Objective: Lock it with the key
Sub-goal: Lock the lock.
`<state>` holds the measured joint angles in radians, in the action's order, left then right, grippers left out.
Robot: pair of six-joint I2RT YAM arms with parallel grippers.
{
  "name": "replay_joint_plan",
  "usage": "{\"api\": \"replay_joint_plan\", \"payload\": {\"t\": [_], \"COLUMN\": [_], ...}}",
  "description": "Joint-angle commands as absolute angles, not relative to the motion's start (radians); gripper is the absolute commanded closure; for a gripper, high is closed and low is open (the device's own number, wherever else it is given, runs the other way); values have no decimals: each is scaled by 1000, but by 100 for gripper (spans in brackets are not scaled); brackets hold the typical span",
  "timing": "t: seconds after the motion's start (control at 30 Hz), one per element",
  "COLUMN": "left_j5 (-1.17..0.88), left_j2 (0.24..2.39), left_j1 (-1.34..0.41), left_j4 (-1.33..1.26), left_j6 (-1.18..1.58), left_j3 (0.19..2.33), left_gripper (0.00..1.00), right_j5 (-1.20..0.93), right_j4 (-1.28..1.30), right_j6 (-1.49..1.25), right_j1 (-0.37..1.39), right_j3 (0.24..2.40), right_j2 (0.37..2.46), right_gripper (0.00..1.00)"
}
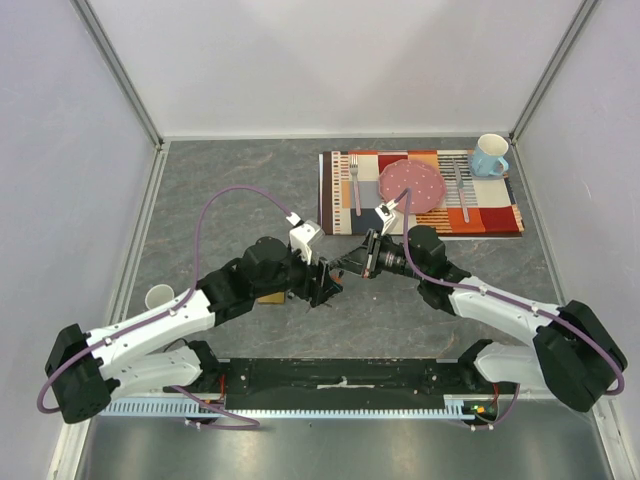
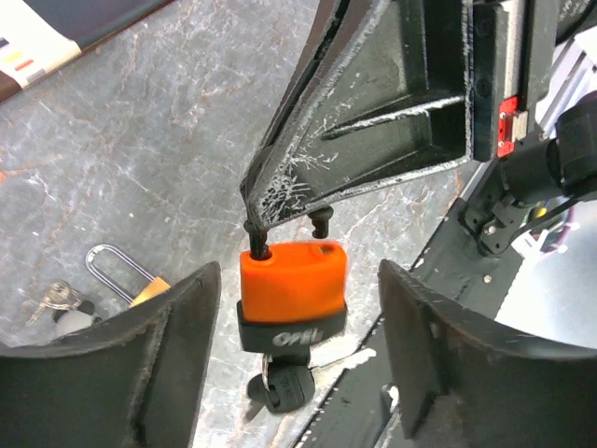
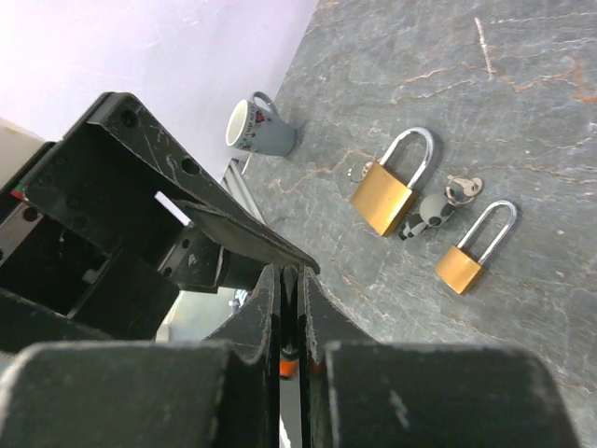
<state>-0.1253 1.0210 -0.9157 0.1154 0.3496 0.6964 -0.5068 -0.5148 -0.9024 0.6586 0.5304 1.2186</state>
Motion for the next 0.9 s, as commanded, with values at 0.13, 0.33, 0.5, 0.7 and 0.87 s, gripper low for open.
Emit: {"api": "replay_joint_plan", "payload": {"t": [0.13, 0.33, 0.5, 0.7, 0.87], "left_j5": [-101, -120, -95, -109, -146], "left_j2": [968, 963, 966, 1002, 1040], "left_j1": [-907, -888, -885, -885, -884], "left_j4": [43, 9, 3, -72, -115], "left_j6": [363, 380, 380, 371, 374], "left_j3": [683, 647, 626, 611, 609], "left_gripper": [0, 2, 11, 25, 37], "right_j5": [-460, -450, -436, -426, -425], "right_j4": [-525, -525, -523, -517, -517], "right_j6": [-885, -908, -925, -930, -933], "right_j1": [660, 660, 660, 660, 660], "right_j3": [528, 528, 523, 525, 523], "right_j2": [1164, 1147, 1126, 1117, 1115], "right_gripper": [100, 100, 100, 100, 100]}}
